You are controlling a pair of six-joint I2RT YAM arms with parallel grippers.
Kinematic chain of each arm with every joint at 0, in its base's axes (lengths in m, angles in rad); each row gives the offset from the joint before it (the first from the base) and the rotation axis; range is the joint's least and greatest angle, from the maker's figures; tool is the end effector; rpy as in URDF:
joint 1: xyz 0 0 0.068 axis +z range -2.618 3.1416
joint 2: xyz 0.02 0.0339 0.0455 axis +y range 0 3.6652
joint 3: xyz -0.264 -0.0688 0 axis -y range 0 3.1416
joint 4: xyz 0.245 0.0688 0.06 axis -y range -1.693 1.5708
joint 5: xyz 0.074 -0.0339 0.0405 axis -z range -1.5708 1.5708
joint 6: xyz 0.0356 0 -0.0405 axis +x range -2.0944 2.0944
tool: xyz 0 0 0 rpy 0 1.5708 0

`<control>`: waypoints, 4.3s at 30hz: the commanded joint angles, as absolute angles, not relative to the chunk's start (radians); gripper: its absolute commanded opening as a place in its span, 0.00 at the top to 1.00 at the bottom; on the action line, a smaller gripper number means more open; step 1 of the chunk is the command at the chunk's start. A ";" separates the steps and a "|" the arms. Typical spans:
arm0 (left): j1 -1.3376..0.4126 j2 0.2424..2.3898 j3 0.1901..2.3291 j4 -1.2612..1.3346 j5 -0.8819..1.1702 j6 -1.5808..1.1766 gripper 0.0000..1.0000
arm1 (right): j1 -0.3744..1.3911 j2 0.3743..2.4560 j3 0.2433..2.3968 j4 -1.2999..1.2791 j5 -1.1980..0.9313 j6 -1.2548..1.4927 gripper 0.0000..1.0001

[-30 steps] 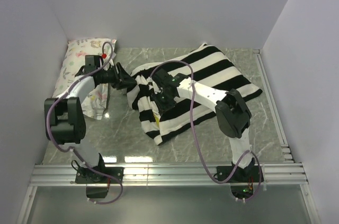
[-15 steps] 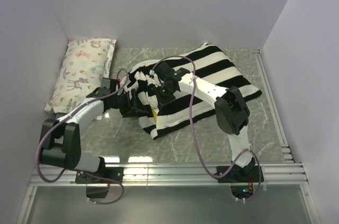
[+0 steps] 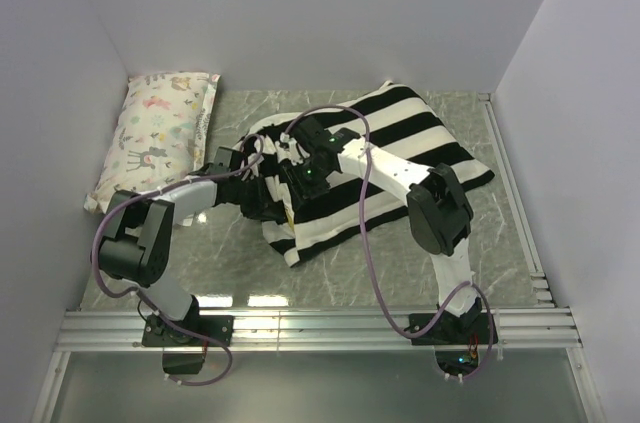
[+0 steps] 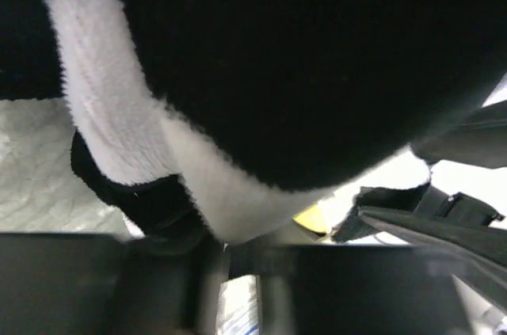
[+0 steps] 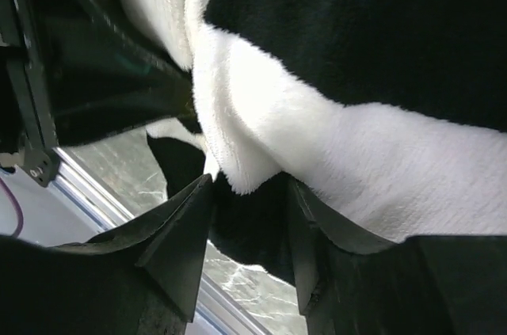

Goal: Put the pillow into the pillowcase

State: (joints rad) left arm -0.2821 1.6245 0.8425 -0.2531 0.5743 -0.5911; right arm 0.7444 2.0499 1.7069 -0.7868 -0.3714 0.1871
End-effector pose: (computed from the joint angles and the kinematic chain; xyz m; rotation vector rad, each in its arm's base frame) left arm 0.2859 -0.1030 0.1577 -0.2001 2.7126 -1.0401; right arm 0.3137 0.3065 0.2250 -0.8888 2.6754 0.7563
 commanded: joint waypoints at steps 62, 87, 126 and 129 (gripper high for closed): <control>-0.144 1.505 0.960 -0.397 1.144 -0.282 1.00 | 0.720 2.129 1.945 -0.890 -0.284 0.150 0.88; -0.174 1.387 1.057 -0.217 1.084 -0.354 0.38 | 0.537 1.657 1.563 -0.591 -0.698 0.279 1.00; 0.211 1.482 1.212 -0.583 1.111 -0.212 0.23 | 0.587 1.960 1.740 -0.373 -0.750 0.440 1.00; 0.300 1.480 1.224 -0.635 1.075 -0.178 0.23 | 0.594 2.110 1.971 -0.370 -0.697 0.456 1.00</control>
